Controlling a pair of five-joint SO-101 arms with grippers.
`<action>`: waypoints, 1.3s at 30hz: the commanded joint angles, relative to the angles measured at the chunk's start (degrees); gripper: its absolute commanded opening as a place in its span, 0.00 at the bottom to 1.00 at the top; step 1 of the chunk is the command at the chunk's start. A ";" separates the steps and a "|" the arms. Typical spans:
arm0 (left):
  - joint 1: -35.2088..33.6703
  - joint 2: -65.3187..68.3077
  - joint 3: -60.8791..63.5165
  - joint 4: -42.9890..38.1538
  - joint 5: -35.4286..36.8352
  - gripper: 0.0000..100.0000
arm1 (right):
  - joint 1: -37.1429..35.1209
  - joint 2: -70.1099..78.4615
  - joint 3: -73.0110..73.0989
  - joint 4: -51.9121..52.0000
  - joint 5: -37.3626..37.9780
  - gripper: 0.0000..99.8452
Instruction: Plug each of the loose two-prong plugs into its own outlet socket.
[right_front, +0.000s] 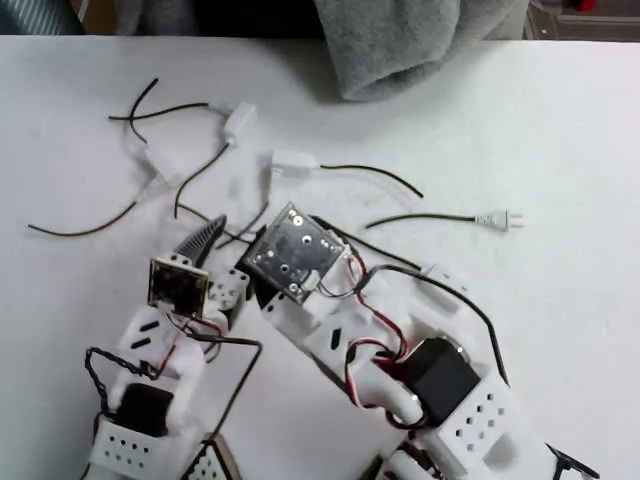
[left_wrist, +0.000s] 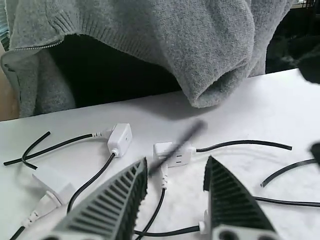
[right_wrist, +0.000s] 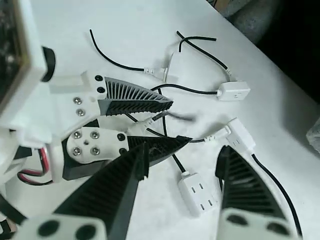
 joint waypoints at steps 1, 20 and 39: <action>-0.84 -0.66 -0.18 -1.05 0.18 0.19 | 2.07 -0.22 -0.79 -0.84 -0.09 0.22; -25.19 -0.57 -0.62 -2.90 5.54 0.19 | 14.81 12.09 1.85 -4.44 -2.02 0.22; -11.12 60.88 -39.82 8.35 5.98 0.22 | 24.40 22.20 19.43 -19.56 -3.34 0.22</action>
